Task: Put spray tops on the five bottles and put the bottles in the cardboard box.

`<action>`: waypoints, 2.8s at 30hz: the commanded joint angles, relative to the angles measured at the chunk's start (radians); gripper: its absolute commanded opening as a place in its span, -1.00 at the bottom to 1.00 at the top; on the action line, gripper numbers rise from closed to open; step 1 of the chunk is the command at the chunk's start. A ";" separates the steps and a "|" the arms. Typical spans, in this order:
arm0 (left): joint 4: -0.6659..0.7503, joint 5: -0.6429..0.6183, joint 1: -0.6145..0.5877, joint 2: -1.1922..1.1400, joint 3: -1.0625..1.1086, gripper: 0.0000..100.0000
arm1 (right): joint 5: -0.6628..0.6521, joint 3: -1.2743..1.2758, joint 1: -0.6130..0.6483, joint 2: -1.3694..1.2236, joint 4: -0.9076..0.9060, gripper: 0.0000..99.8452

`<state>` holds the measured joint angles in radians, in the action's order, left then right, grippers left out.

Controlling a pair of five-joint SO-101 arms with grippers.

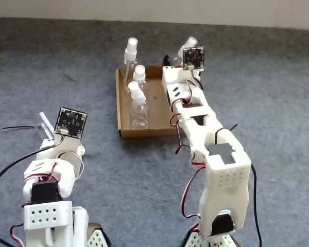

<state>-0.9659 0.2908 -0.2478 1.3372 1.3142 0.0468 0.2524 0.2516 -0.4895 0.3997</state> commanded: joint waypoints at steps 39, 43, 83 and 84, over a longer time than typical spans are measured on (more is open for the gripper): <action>-0.086 -0.012 -0.180 -0.237 -0.318 -0.84 | -0.012 -1.508 0.008 0.085 -2.166 -0.36; -0.103 -0.008 -0.351 -0.473 -0.539 -0.70 | -0.012 -1.506 0.131 0.131 -2.166 -0.36; 0.163 0.242 -1.104 -1.248 -1.040 -0.53 | -0.005 -1.254 0.906 -0.335 -1.592 -0.36; 0.163 0.242 -1.104 -1.248 -1.040 -0.53 | -0.005 -1.253 0.906 -0.337 -1.590 -0.36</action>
<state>-0.8140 0.5255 -1.3495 0.0790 0.2954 0.0437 -0.9950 1.1431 -0.8439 -1.2175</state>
